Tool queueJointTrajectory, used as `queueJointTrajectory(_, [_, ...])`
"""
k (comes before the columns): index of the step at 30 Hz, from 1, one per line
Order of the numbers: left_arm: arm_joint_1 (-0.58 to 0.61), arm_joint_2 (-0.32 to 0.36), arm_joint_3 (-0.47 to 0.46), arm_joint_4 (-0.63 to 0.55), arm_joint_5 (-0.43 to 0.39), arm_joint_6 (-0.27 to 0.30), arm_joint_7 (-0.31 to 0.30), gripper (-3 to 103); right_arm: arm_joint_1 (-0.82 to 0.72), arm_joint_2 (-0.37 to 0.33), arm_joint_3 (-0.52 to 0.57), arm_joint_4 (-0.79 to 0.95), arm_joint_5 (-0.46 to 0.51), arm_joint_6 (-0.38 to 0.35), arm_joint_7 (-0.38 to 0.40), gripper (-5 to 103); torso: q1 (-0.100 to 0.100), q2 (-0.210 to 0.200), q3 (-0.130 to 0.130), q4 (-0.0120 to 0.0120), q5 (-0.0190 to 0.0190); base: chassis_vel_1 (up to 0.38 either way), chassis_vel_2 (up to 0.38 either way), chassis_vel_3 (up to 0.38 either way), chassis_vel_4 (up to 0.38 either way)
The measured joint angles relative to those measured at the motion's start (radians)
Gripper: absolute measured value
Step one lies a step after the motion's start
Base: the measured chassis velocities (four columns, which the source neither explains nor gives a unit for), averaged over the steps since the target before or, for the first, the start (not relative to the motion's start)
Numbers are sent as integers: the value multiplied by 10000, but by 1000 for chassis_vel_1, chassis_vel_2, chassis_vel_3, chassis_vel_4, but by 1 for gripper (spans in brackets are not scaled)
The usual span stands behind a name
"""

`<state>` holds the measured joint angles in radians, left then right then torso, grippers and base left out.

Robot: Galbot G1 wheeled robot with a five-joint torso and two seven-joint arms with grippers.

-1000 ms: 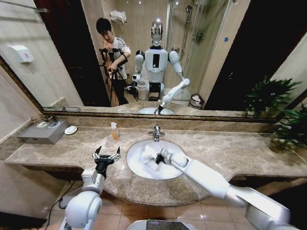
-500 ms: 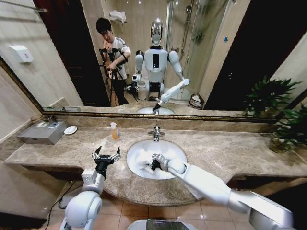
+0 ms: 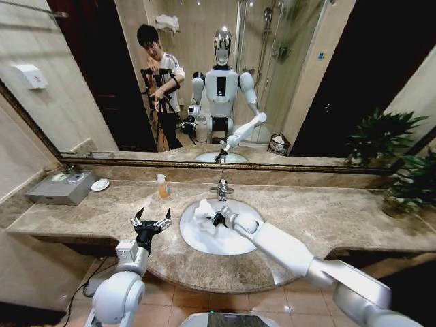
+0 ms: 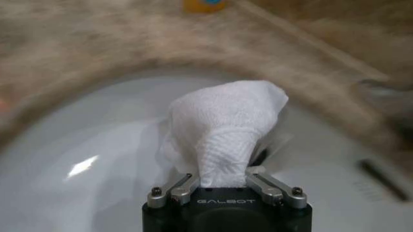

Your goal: Pick up the towel from the sink counter and wipe the mirror surface.

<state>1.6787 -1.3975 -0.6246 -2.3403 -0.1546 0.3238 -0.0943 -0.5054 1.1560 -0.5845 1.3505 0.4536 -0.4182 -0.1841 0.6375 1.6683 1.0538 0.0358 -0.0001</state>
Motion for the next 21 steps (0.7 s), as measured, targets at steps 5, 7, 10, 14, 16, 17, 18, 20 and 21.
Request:
queueJointTrajectory(5, [0,0,0,0,0,0,0,100,-354,-489,-522,1153,173,-309,64,10,-2,1,-1,0,-1,0,0,0,0])
queueJointTrajectory(7, [0,0,0,0,0,0,0,100,-388,-608,-647,1396,247,-391,78,10,-3,1,-1,-1,-1,0,0,0,0])
queueJointTrajectory(10, [0,0,0,0,0,0,0,100,-315,-529,-572,1147,245,-303,176,10,-3,1,-1,1,0,0,0,0,0])
queueJointTrajectory(14, [0,0,0,0,0,0,-1,100,-108,-242,-139,346,-12,-56,207,10,-2,0,-1,3,0,0,0,0,0])
queueJointTrajectory(16, [0,0,0,0,0,0,0,100,-36,-111,89,-4,-164,47,196,10,-1,0,-1,2,-1,0,0,0,0])
queueJointTrajectory(17, [0,0,0,0,0,0,0,100,4,-31,216,-204,-229,108,195,10,-1,0,-1,2,-1,0,0,0,0])
queueJointTrajectory(18, [0,0,0,0,0,0,0,100,51,65,398,-465,-311,149,187,10,0,0,0,3,0,0,0,0,0])
queueJointTrajectory(20, [1,0,0,0,0,0,0,100,56,59,440,-510,-333,147,167,10,0,0,0,2,-1,0,0,0,0])
queueJointTrajectory(21, [0,0,0,0,0,0,0,100,36,-41,395,-424,-333,93,99,10,0,0,-1,3,1,0,0,0,0])
